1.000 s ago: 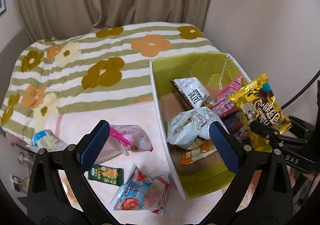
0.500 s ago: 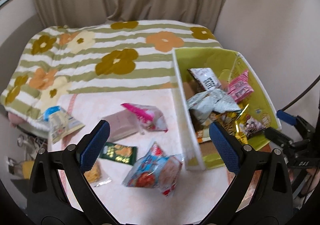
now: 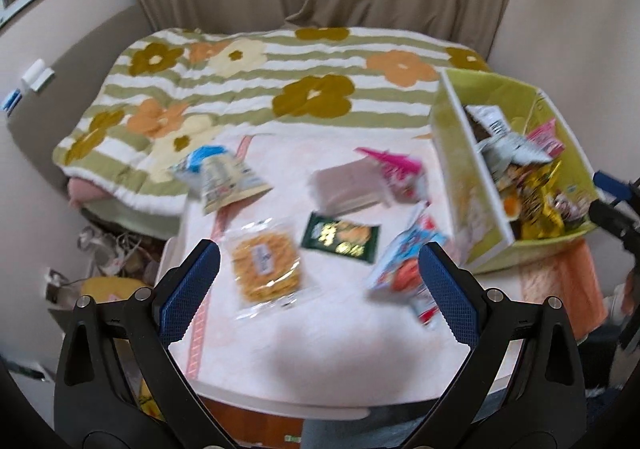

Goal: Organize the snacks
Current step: 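Move both tools back over the waffle and blue shrimp-chip bag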

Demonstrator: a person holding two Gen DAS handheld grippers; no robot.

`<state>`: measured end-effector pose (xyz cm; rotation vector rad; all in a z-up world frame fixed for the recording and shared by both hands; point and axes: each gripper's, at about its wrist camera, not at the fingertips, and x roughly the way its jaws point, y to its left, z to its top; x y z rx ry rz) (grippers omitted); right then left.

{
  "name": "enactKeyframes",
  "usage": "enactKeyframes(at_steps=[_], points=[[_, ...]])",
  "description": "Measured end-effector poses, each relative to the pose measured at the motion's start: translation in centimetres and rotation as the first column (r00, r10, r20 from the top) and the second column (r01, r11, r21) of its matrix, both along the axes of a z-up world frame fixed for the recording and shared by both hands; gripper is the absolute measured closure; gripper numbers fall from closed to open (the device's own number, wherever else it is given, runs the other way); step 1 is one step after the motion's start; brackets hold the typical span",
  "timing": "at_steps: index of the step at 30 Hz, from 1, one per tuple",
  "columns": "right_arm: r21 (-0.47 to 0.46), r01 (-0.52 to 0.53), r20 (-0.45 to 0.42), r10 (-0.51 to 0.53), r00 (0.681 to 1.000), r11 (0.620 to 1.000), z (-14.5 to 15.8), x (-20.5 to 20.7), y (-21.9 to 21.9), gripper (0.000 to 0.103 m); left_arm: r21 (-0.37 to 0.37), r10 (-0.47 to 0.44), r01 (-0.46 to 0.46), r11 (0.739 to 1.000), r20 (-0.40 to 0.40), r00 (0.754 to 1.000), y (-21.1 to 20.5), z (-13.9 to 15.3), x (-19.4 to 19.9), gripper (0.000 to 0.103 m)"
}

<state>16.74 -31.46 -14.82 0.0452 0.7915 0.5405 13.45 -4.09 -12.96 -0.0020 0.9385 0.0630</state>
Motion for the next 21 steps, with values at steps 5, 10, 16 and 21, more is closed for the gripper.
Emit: enactKeyframes(at_steps=[5,10,16,21], points=[[-0.015,-0.05,0.006,0.05,0.999,0.999,0.7,-0.5,4.0,0.0,-0.039,-0.022,0.021,0.999,-0.047,0.999,3.5,-1.8,-0.4,0.004],[-0.098,-0.086,0.004,0.087,0.996,0.991,0.5,-1.1,8.8,0.0,-0.134,-0.033,0.017,0.991,-0.113,0.993,7.0,-4.0,0.3,0.004],[-0.223,-0.143,-0.022,0.141,0.99,0.964,-1.4,-1.8,14.6,0.0,-0.179,-0.063,0.035,0.983,-0.153,0.986,10.3,-5.3,1.2,0.004],[-0.363,-0.205,-0.063,0.196,0.979,0.909,-4.5,-1.5,17.9,0.0,-0.261,-0.109,0.05,0.964,-0.217,0.97,12.3,-7.6,2.8,0.004]])
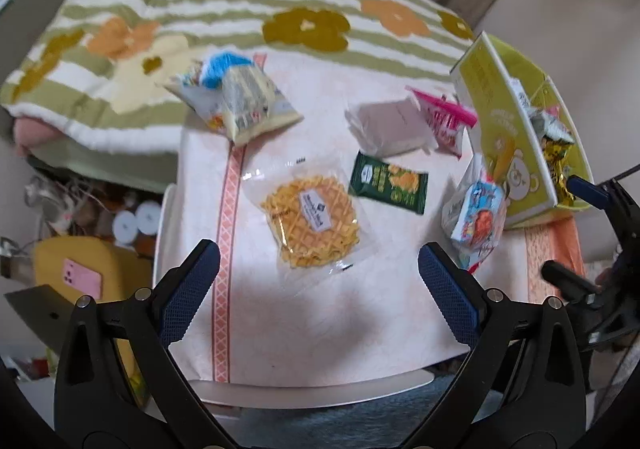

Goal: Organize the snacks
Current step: 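Move both tools back over the waffle and blue shrimp-chip bag, then grasp the wrapped waffle with left tool while right tool grasps blue shrimp-chip bag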

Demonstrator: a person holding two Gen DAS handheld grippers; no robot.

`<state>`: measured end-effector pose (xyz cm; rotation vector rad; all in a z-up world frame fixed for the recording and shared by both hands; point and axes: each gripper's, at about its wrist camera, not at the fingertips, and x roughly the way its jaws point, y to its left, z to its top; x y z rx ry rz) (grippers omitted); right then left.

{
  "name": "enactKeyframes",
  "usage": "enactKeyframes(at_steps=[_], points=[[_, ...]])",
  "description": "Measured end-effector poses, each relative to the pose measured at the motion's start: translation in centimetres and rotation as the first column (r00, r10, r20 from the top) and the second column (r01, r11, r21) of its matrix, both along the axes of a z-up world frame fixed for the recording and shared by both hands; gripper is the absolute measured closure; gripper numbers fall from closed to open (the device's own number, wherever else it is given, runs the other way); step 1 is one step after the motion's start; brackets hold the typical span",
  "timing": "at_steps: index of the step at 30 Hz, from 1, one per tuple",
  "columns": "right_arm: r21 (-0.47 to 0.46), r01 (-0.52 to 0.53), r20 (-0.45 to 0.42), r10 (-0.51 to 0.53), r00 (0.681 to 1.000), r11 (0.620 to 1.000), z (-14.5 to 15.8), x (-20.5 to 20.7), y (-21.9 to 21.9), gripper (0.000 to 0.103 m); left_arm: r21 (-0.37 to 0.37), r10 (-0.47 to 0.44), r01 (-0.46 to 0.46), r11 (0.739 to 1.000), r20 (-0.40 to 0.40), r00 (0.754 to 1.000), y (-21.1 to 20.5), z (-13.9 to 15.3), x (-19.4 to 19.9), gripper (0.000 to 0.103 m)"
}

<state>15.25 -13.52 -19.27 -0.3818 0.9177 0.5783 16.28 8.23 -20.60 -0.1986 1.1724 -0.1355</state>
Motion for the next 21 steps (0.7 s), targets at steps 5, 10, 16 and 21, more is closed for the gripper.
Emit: enactKeyframes(at_steps=[5,10,16,21], points=[[-0.2,-0.025,0.0,0.025,1.0,0.979,-3.5,0.8,1.8,0.0,-0.025,-0.014,0.013,1.0,-0.045,0.999,0.1,-2.6,1.6,0.004],[-0.325,-0.066,-0.009,0.067,0.998,0.943,-6.5,2.0,3.0,0.0,-0.006,0.014,-0.015,1.0,-0.06,0.998,-0.4,-4.9,3.4,0.004],[-0.506,-0.114,-0.018,0.122,0.992,0.855,-9.7,2.6,4.5,0.0,0.014,0.061,-0.06,0.998,-0.099,0.993,-1.8,-7.7,4.8,0.004],[-0.538,-0.138,-0.063,0.124,0.99,0.831,-11.4,3.5,4.3,0.0,0.061,0.089,-0.082,0.995,-0.12,0.989,-2.5,-9.5,6.0,0.004]])
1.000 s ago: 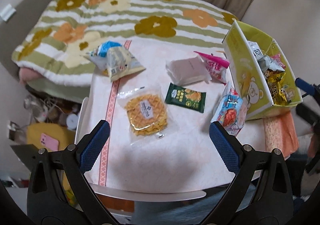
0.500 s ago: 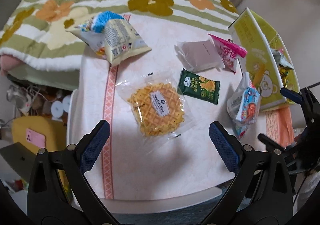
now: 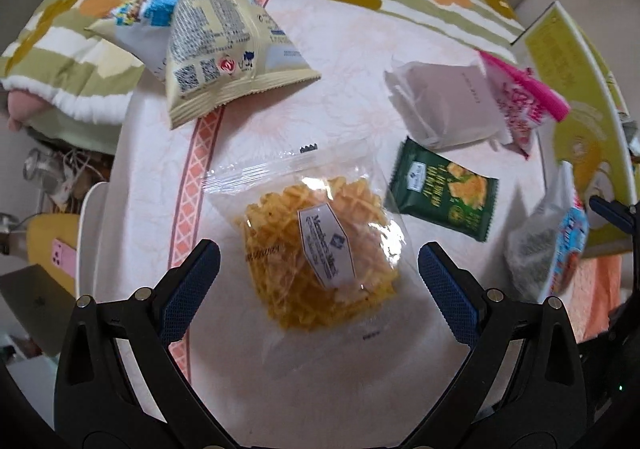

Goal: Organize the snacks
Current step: 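Grasp the wrapped waffle with left tool while right tool grasps blue shrimp-chip bag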

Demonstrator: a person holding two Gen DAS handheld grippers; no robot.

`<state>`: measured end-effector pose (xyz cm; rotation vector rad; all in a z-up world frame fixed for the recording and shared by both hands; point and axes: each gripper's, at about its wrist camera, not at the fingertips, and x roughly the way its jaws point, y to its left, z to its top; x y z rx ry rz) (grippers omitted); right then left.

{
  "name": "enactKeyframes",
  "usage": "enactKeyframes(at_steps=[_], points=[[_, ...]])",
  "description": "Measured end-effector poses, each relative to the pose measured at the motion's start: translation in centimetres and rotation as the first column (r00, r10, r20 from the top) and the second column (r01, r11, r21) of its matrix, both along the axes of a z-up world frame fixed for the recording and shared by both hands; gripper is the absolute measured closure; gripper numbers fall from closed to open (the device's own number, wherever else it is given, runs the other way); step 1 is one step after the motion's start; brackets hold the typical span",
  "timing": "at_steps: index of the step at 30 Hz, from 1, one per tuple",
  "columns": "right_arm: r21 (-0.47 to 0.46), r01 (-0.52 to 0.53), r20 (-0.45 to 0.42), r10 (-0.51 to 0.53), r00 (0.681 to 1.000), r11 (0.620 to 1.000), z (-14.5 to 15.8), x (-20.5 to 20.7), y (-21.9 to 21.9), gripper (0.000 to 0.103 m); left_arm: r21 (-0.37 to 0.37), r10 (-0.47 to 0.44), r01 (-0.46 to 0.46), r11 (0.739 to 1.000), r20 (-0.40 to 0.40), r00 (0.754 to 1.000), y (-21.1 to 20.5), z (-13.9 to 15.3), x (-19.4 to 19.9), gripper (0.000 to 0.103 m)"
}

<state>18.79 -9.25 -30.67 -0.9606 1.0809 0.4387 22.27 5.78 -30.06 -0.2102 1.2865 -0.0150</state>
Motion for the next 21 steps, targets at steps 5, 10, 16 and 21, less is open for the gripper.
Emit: enactKeyframes(at_steps=[5,10,16,21], points=[[0.028,-0.002,-0.073,0.004,0.997,1.0,-0.8,1.0,-0.3,0.0,0.0,0.023,-0.023,1.0,-0.028,0.999,-0.3,-1.0,0.8,0.004],[0.021,-0.015,-0.109,0.017,0.994,1.0,-1.3,1.5,-0.5,0.0,0.012,0.019,-0.019,1.0,-0.038,0.999,-0.9,-1.5,1.4,0.004],[0.03,-0.016,-0.137,0.02,0.99,0.999,-1.8,1.6,-0.2,0.0,0.001,0.041,-0.041,0.999,-0.051,0.998,-1.1,-1.8,2.3,0.004],[0.036,-0.023,-0.151,0.028,0.988,0.999,-2.0,1.7,-0.2,0.0,0.024,0.029,-0.028,0.999,-0.044,0.999,-1.5,-2.0,2.5,0.011]])
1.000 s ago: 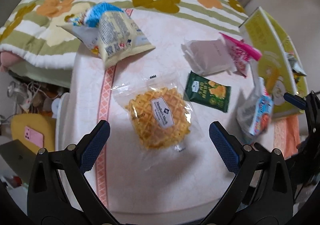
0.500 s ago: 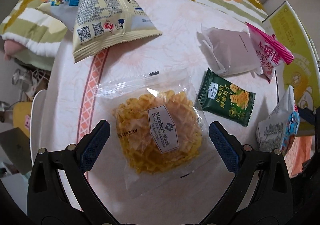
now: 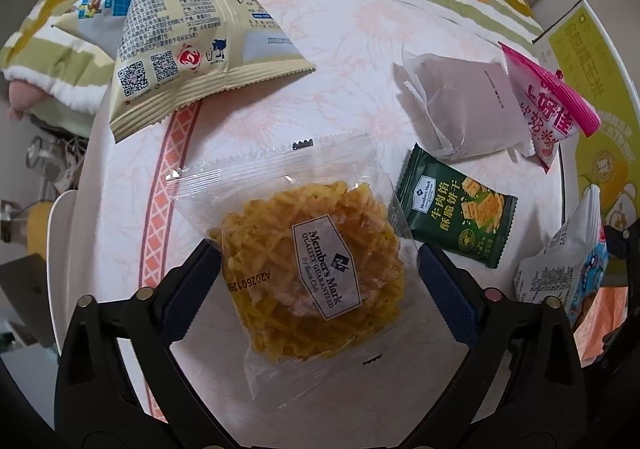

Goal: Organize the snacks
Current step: 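Grasp the wrapped waffle with left tool while right tool grasps blue shrimp-chip bag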

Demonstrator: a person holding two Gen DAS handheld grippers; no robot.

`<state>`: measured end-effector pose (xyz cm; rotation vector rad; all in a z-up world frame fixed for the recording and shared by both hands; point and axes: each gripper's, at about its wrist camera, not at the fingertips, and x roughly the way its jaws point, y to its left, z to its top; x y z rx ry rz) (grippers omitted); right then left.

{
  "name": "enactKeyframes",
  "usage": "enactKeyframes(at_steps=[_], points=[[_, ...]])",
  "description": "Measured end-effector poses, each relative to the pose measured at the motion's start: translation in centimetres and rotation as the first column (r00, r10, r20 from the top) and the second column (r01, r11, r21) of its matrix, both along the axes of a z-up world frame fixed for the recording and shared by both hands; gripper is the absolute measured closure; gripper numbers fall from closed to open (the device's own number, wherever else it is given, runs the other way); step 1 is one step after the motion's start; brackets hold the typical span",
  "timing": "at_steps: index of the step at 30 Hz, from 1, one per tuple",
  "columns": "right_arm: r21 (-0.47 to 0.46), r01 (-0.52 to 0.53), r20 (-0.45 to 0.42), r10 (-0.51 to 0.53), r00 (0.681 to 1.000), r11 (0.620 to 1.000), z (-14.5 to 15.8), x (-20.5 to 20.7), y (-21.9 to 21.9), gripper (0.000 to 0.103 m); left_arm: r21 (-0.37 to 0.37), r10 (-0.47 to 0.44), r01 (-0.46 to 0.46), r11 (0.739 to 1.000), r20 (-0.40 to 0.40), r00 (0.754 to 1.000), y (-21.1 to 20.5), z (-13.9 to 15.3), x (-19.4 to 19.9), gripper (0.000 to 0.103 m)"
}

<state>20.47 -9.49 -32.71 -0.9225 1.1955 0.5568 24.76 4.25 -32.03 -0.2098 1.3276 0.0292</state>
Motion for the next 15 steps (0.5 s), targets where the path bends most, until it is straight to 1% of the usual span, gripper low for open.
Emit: enactKeyframes(at_steps=[2,6,7,9,15], points=[[-0.002,-0.004,-0.001,0.004,1.0,1.0,0.0,-0.1,0.0,0.001,-0.003,-0.007,0.007,1.0,0.001,1.0,0.0,0.0,0.0,0.015],[0.0,0.004,-0.022,-0.004,1.0,1.0,-0.2,-0.2,-0.2,0.009,-0.009,-0.025,0.025,1.0,0.008,1.0,0.3,0.1,-0.5,0.023],[-0.001,0.007,-0.026,-0.007,1.0,1.0,-0.3,-0.1,-0.3,0.014,-0.011,-0.029,0.029,1.0,0.009,1.0,0.4,0.1,-0.6,0.023],[-0.002,0.011,-0.031,-0.011,0.999,1.0,-0.3,-0.3,-0.4,0.019,-0.012,-0.032,0.032,0.999,0.01,0.999,0.6,0.1,-0.8,0.024],[0.037,0.034,-0.048,-0.032,0.998,0.999,0.2,0.2,-0.8,0.025,-0.027,-0.034,0.034,0.999,0.013,0.999,1.5,0.5,-1.7,0.026]])
